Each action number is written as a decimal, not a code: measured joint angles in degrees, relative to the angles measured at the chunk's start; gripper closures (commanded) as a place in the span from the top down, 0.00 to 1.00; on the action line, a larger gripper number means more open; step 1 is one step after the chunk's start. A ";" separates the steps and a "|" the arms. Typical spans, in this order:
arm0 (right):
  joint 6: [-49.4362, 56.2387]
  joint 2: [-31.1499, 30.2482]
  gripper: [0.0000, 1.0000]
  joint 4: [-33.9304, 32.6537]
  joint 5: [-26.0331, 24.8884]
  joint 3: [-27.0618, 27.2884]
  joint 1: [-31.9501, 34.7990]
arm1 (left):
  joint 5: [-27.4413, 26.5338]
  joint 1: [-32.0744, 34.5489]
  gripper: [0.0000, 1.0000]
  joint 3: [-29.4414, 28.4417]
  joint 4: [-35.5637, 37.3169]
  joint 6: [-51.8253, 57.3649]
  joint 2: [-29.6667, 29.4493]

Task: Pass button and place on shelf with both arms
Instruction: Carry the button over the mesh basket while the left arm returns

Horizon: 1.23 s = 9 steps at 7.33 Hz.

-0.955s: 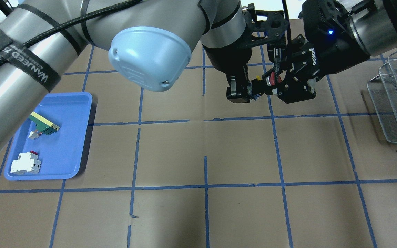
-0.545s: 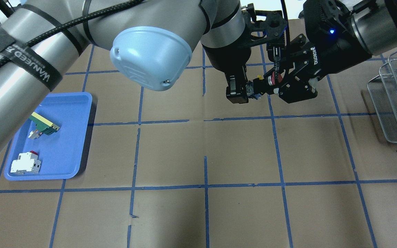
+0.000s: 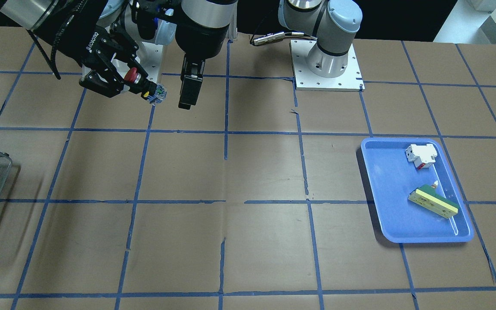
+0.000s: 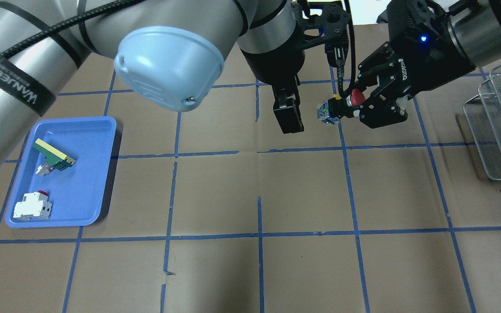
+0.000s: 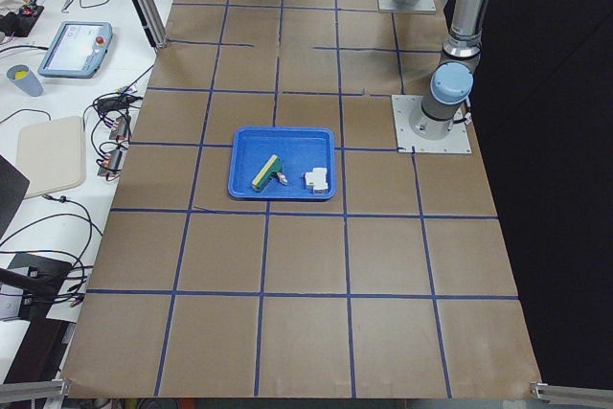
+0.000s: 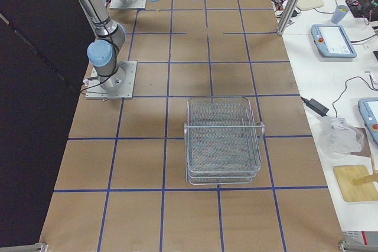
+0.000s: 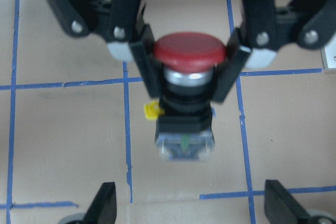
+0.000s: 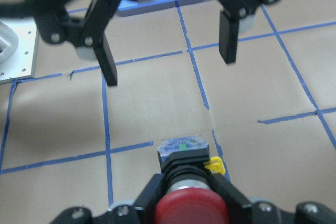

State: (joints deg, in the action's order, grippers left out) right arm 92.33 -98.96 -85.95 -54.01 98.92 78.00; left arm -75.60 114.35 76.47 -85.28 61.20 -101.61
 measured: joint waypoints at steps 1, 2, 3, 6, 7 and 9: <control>-0.07 0.21 0.00 -1.14 -2.90 -0.51 -2.51 | -1.29 -2.55 1.00 0.66 -0.07 -3.93 0.46; -0.29 0.88 0.00 -1.95 -5.83 -1.41 -6.47 | -2.01 -5.99 1.00 1.69 0.16 -8.27 0.90; -1.46 2.92 0.00 -3.54 -9.61 -2.98 -9.98 | -2.39 -9.51 1.00 3.27 0.46 -13.18 1.08; -10.69 13.52 0.00 -10.85 -25.16 -12.00 -14.32 | -7.73 -17.58 1.00 8.25 2.32 -23.87 2.55; -12.69 15.93 0.00 -11.70 -29.24 -14.03 -15.89 | -9.34 -19.13 1.00 8.77 2.47 -28.84 3.29; -17.10 19.56 0.00 -13.82 -36.51 -15.36 -18.70 | -15.46 -20.07 1.00 9.62 2.15 -45.80 4.83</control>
State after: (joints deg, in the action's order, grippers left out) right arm 75.23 -79.41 -99.76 -90.51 83.56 59.31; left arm -91.06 94.28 86.09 -83.13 15.41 -96.78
